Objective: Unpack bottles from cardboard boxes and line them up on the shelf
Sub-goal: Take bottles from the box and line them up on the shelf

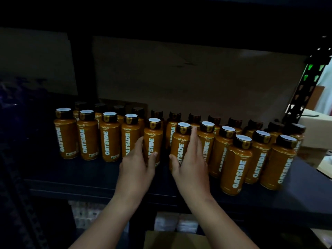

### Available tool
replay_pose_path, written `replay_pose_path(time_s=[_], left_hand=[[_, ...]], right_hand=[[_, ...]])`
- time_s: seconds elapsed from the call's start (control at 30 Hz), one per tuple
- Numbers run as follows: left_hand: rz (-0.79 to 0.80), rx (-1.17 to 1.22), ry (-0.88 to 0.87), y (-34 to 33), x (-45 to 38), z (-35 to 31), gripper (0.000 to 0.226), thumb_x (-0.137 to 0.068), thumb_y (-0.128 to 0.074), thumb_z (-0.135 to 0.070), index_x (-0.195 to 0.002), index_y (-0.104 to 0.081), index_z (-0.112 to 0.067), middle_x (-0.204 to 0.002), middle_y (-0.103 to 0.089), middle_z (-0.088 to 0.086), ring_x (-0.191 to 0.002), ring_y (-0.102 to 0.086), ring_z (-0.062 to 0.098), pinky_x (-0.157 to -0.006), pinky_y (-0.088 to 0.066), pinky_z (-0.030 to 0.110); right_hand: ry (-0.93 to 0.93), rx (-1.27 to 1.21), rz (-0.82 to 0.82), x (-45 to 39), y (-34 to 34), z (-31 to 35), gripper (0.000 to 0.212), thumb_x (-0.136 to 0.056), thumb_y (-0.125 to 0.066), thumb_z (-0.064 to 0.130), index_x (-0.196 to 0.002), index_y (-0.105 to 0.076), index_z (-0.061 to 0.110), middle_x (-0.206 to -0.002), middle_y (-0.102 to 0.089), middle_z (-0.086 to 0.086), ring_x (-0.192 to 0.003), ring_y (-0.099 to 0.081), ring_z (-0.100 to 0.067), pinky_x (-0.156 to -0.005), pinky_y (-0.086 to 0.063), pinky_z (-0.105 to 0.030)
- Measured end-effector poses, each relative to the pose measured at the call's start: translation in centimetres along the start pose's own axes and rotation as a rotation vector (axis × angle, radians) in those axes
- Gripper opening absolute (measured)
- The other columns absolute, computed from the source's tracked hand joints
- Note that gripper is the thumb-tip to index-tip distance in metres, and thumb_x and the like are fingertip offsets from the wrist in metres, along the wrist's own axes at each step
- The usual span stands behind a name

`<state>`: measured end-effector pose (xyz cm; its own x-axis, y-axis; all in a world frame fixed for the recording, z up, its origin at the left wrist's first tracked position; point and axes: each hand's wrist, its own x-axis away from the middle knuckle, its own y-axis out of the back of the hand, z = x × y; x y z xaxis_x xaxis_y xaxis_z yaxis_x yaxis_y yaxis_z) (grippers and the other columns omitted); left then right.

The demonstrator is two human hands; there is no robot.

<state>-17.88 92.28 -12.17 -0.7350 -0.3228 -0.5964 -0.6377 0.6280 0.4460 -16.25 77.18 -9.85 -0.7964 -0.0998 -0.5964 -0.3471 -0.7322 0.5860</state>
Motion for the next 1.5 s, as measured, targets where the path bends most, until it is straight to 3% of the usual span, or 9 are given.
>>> replay_pose_path(time_s=[0.13,0.2,0.5,0.67,0.77,1.03,1.5], left_hand=[[0.003,-0.128,-0.035,-0.1,-0.4,0.2,0.072,-0.091,-0.071,-0.043,-0.151,-0.038,-0.024,-0.128,-0.064,-0.002,-0.116,-0.063,0.015,-0.096,-0.056,0.039],[0.009,-0.159,-0.033,-0.2,-0.7,0.1,0.071,-0.09,-0.072,-0.044,-0.15,-0.039,-0.023,-0.125,-0.063,-0.001,-0.114,-0.064,0.016,-0.093,-0.058,0.042],[-0.018,-0.151,-0.07,-0.6,-1.6,0.0,0.062,-0.088,-0.077,-0.037,-0.141,-0.051,-0.018,-0.12,-0.07,0.001,-0.109,-0.068,0.014,-0.092,-0.058,0.032],[-0.036,-0.122,-0.051,-0.7,-1.8,0.1,0.06,-0.087,-0.079,-0.036,-0.139,-0.055,-0.017,-0.115,-0.072,0.002,-0.103,-0.07,0.015,-0.09,-0.06,0.035],[-0.04,-0.127,-0.048,-0.6,-1.9,0.1,0.06,-0.087,-0.08,-0.036,-0.138,-0.056,-0.016,-0.114,-0.072,0.004,-0.101,-0.071,0.016,-0.089,-0.06,0.034],[-0.026,-0.222,-0.024,-0.6,-1.9,0.5,0.039,-0.084,-0.081,-0.04,-0.103,-0.064,-0.011,-0.092,-0.073,0.007,-0.084,-0.072,0.022,-0.068,-0.055,0.029],[-0.046,-0.216,-0.053,-0.4,-1.8,0.6,0.043,-0.084,-0.079,-0.044,-0.109,-0.064,-0.012,-0.097,-0.074,0.007,-0.087,-0.072,0.022,-0.072,-0.062,0.039]], right_hand=[[-0.09,-0.075,0.01,-0.8,-1.4,0.1,0.098,-0.096,-0.067,0.032,-0.16,0.008,0.033,-0.163,-0.024,0.005,-0.148,-0.03,-0.014,-0.108,-0.034,-0.025],[-0.111,-0.086,0.005,-0.8,-1.7,-0.1,0.094,-0.097,-0.066,0.033,-0.161,0.003,0.031,-0.163,-0.025,0.003,-0.147,-0.03,-0.014,-0.106,-0.031,-0.022],[-0.127,-0.118,-0.01,-1.9,-2.8,0.0,0.091,-0.096,-0.068,0.028,-0.161,-0.004,0.028,-0.162,-0.028,0.002,-0.145,-0.034,-0.015,-0.102,-0.03,-0.02],[-0.191,-0.135,0.039,-1.6,-3.3,-0.4,0.102,-0.093,-0.072,0.027,-0.161,0.003,0.028,-0.162,-0.028,0.0,-0.146,-0.036,-0.019,-0.111,-0.037,-0.033],[-0.207,-0.137,0.051,-1.7,-3.3,-0.5,0.102,-0.093,-0.072,0.027,-0.161,0.004,0.029,-0.161,-0.029,0.0,-0.145,-0.036,-0.019,-0.112,-0.038,-0.034],[-0.215,-0.151,0.077,-1.7,-3.3,-0.4,0.098,-0.095,-0.07,0.026,-0.161,0.002,0.031,-0.161,-0.03,0.002,-0.145,-0.036,-0.017,-0.111,-0.039,-0.032],[-0.216,-0.123,0.106,-1.5,-2.7,0.3,0.095,-0.098,-0.065,0.028,-0.161,0.006,0.027,-0.164,-0.022,0.002,-0.147,-0.032,-0.016,-0.112,-0.035,-0.03]])
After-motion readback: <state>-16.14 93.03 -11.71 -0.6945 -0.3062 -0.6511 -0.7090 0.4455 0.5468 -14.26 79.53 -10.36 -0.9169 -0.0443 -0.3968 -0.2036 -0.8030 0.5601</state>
